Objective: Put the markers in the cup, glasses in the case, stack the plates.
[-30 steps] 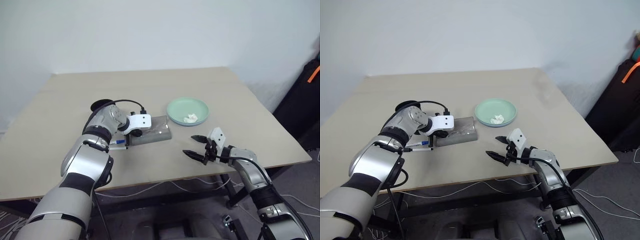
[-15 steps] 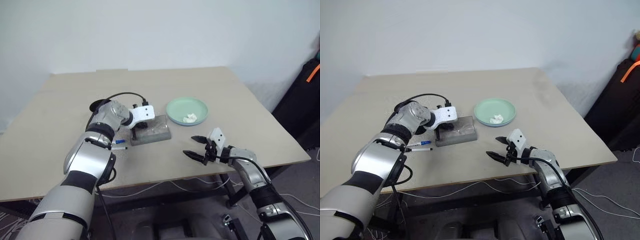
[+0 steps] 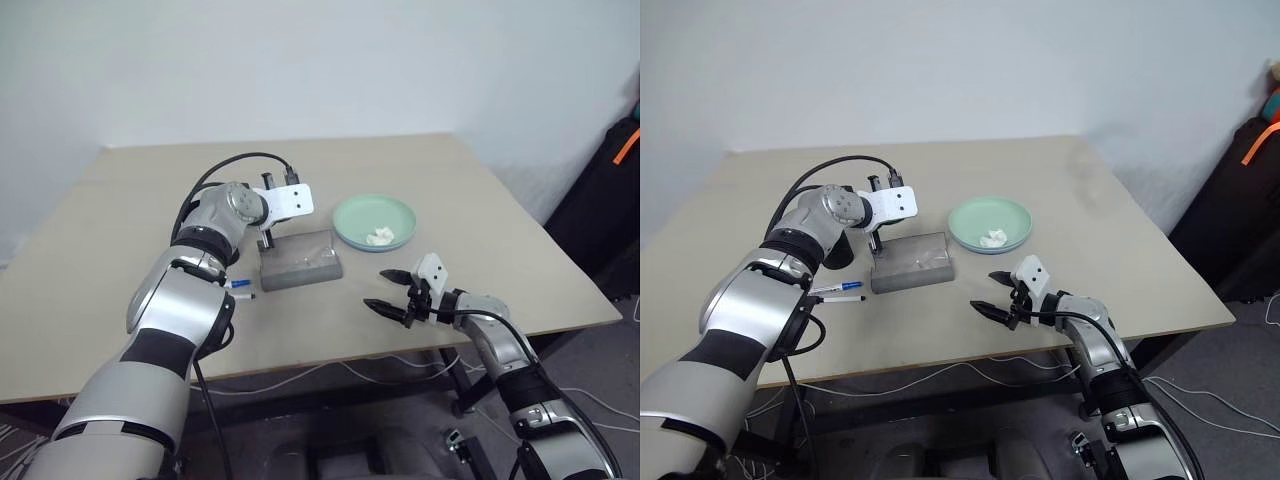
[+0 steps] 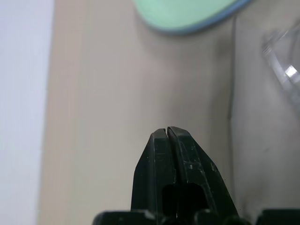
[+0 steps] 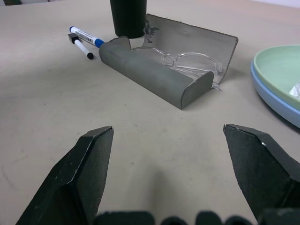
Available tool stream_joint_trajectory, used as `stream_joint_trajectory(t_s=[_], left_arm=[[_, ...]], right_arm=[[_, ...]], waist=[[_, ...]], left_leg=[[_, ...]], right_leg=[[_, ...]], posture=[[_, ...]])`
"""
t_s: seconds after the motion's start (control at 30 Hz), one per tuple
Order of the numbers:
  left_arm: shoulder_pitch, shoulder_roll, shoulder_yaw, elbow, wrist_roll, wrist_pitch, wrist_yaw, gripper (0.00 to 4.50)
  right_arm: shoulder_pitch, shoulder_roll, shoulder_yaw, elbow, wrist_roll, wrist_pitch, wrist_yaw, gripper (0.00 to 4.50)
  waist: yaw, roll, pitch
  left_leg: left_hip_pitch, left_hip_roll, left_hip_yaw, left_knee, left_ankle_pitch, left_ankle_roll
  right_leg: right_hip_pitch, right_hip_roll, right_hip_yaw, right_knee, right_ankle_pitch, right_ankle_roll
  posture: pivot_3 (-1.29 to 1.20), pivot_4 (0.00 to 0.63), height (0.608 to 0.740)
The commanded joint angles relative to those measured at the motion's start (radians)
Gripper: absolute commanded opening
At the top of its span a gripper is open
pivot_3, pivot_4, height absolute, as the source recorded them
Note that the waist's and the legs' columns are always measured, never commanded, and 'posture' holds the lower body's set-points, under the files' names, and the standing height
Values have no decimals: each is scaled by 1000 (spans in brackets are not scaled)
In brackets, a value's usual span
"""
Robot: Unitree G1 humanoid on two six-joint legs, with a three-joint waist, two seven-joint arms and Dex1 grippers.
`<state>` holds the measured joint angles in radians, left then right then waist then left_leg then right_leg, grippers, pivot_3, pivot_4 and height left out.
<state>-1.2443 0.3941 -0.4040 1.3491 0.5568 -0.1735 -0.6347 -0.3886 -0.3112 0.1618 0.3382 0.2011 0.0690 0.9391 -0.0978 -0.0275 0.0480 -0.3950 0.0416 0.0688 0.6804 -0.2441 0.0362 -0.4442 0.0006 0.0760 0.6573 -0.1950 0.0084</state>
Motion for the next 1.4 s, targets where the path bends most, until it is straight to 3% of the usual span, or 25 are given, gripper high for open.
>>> stream_joint_trajectory(t_s=[0.03, 0.3, 0.6, 0.83, 1.4], left_arm=[[10, -7, -31, 3, 36, 9, 46, 11], [44, -14, -24, 12, 18, 30, -56, 11], [41, 21, 69, -33, -99, 0, -319, 11], [99, 54, 66, -104, -133, -61, -464, 11], [307, 137, 19, -376, -156, -16, -604, 11]], right_arm=[[-21, -6, -19, -28, 5, -19, -3, 4080], [19, -24, -28, -74, 11, -5, -14, 4080], [13, -24, -21, -68, 10, -3, -12, 4080], [-29, -10, -8, -23, 6, -12, 13, 4080], [-94, 22, 5, 63, -9, -41, 55, 4080]], waist=[[0, 0, 0], [0, 0, 0], [0, 0, 0], [-1, 0, 0], [-3, 2, -2]], left_leg=[[0, 0, 0, 0, 0, 0], [1, 0, 0, 0, 0, 0], [1, 0, 0, 0, 0, 0], [0, 0, 0, -1, 0, 0], [2, 1, 1, -1, 0, 0]], right_leg=[[0, 0, 0, 0, 0, 0], [0, 0, 0, 0, 0, 0], [0, 0, 0, 0, -1, -2], [0, 0, 0, 0, -1, -2], [1, 0, 2, 1, -1, -2]], posture=[[0, 0, 740], [0, 0, 740], [0, 0, 740], [0, 0, 740], [0, 0, 740]])
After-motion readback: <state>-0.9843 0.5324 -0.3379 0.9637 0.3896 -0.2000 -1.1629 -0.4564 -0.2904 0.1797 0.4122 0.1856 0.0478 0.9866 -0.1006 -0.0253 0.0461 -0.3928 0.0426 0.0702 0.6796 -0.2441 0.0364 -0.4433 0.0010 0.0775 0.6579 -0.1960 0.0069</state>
